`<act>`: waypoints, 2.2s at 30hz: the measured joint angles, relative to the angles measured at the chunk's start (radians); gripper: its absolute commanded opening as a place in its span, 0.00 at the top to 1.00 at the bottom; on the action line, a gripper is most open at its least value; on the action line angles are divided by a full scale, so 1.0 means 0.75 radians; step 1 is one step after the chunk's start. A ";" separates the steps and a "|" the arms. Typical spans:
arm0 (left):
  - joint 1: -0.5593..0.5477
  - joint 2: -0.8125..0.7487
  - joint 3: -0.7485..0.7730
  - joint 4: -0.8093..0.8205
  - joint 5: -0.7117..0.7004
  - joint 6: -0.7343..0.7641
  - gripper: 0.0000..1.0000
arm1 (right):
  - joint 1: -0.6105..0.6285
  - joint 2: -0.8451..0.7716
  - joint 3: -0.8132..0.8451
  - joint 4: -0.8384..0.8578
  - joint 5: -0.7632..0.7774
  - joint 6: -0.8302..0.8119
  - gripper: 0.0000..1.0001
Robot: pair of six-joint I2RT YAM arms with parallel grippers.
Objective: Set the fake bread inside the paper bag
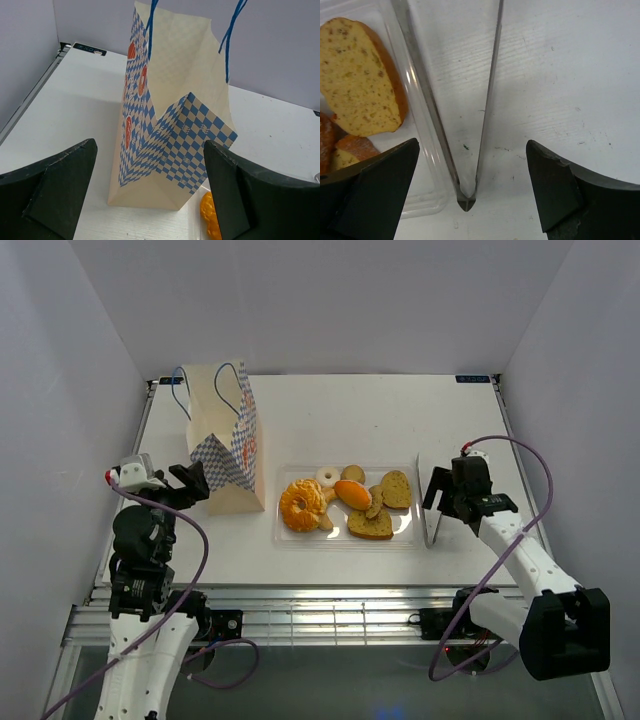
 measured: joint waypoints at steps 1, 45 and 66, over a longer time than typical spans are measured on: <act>-0.008 -0.010 -0.002 -0.001 -0.004 0.000 0.02 | -0.007 0.031 -0.007 -0.001 0.002 -0.002 0.10; -0.187 -0.068 -0.002 -0.002 -0.039 0.024 0.02 | -0.230 0.904 0.517 0.140 0.043 -0.237 0.89; -0.192 -0.063 -0.002 -0.006 -0.063 0.030 0.02 | -0.277 0.863 0.630 0.026 -0.001 -0.284 0.12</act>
